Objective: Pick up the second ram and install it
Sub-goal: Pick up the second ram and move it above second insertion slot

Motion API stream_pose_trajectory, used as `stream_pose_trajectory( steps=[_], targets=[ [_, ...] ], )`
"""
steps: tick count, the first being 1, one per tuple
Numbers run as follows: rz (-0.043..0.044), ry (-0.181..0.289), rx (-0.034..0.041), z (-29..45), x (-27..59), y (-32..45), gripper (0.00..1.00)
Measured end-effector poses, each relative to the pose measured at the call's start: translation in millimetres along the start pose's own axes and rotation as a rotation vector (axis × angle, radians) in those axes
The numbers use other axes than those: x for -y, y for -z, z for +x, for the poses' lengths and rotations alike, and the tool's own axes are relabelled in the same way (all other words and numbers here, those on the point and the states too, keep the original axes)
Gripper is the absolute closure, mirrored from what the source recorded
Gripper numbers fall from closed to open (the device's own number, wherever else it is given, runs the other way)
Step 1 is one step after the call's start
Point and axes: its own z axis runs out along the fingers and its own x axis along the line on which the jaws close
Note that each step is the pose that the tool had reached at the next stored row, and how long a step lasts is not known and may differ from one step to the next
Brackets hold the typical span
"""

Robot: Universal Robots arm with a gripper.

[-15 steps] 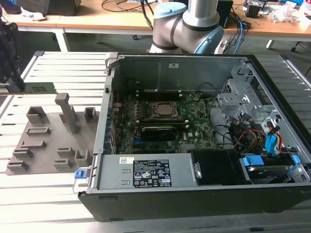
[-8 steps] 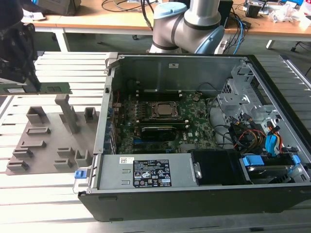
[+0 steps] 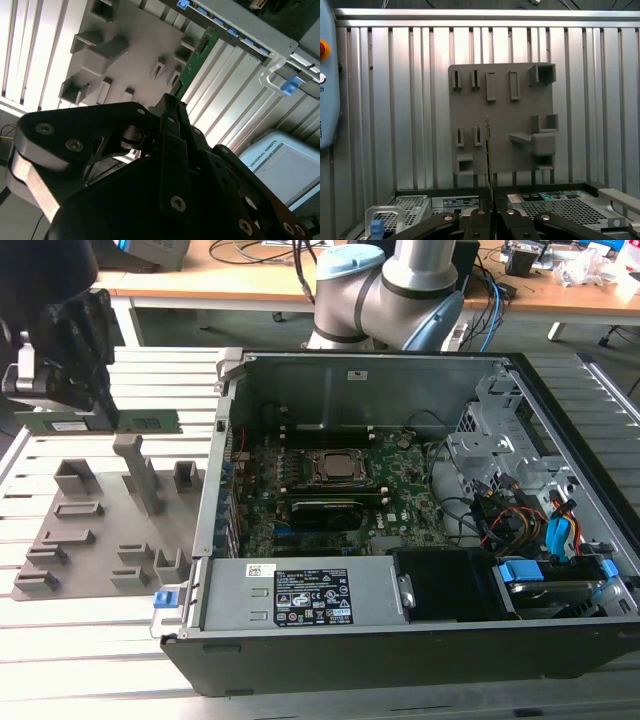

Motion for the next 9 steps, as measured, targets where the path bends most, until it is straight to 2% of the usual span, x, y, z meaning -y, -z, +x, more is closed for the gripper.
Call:
stream_pose_trajectory(
  steps=[2, 5, 8, 9],
  targets=[
    [0.0000, 0.000, 0.0000, -0.2, 5.0, 0.1, 0.86],
    [0.0000, 0.000, 0.0000, -0.4, 16.9, 0.3, 0.86],
    [0.0000, 0.000, 0.0000, -0.8, 30.5, 0.5, 0.86],
    [0.0000, 0.000, 0.0000, -1.1, 38.8, 0.7, 0.86]
  ],
)
